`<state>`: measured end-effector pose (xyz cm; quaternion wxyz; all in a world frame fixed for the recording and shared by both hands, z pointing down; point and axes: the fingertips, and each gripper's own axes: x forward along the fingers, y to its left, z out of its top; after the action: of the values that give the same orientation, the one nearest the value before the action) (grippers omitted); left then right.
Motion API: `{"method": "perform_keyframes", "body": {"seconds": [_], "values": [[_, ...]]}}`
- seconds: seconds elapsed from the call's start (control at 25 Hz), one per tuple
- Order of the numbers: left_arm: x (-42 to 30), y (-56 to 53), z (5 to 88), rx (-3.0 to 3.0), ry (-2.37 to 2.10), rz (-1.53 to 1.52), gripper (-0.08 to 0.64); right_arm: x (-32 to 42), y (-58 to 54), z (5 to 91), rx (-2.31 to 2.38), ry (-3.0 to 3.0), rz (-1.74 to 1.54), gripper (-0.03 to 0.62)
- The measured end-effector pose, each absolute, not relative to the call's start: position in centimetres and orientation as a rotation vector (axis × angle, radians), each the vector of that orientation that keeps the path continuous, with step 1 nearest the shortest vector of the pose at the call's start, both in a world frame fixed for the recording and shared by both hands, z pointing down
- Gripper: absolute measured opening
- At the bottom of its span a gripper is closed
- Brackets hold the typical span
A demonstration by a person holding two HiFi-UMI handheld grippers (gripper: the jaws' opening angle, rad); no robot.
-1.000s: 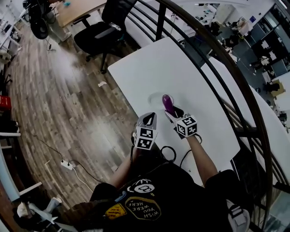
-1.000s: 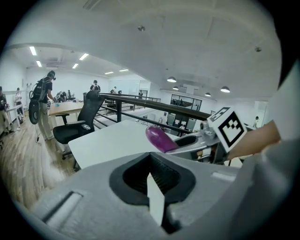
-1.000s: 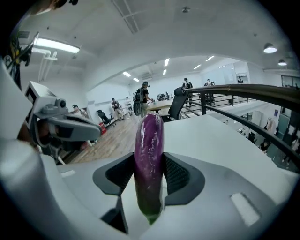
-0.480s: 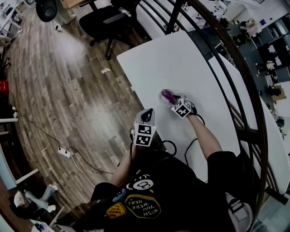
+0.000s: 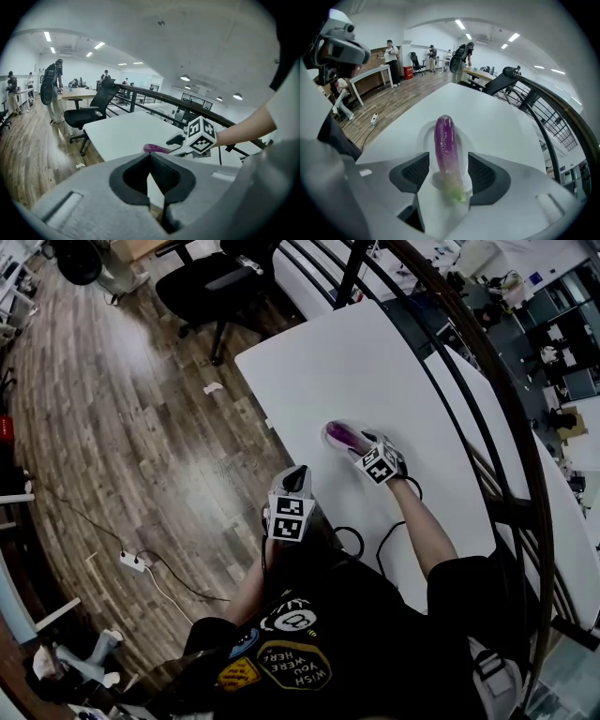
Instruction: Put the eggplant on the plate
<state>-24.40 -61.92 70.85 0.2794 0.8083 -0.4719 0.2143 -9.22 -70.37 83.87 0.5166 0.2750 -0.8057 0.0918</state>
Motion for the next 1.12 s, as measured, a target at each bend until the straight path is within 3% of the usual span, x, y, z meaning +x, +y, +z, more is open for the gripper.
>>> {"method": "perform_keyframes", "body": {"seconds": [0.12, 0.56, 0.88, 1.12], "values": [[-24.2, -61.5, 70.9, 2.171, -1.262, 0.574, 0.005, -8.2, -68.0, 81.2, 0.852, -2.010, 0.306, 0.242], [-18.7, -56.4, 64.0, 2.372, -1.241, 0.539, 0.005, -6.4, -55.9, 66.7, 1.444, -2.361, 0.654, 0.044], [-13.8, -48.1, 56.7, 2.520, -1.327, 0.419, 0.005, -4.6, -46.9, 60.2, 1.481, -2.515, 0.623, 0.022], [-13.2, -42.6, 56.7, 2.486, -1.377, 0.463, 0.005, -3.1, -43.3, 58.9, 1.456, -2.562, 0.589, 0.005]]}}
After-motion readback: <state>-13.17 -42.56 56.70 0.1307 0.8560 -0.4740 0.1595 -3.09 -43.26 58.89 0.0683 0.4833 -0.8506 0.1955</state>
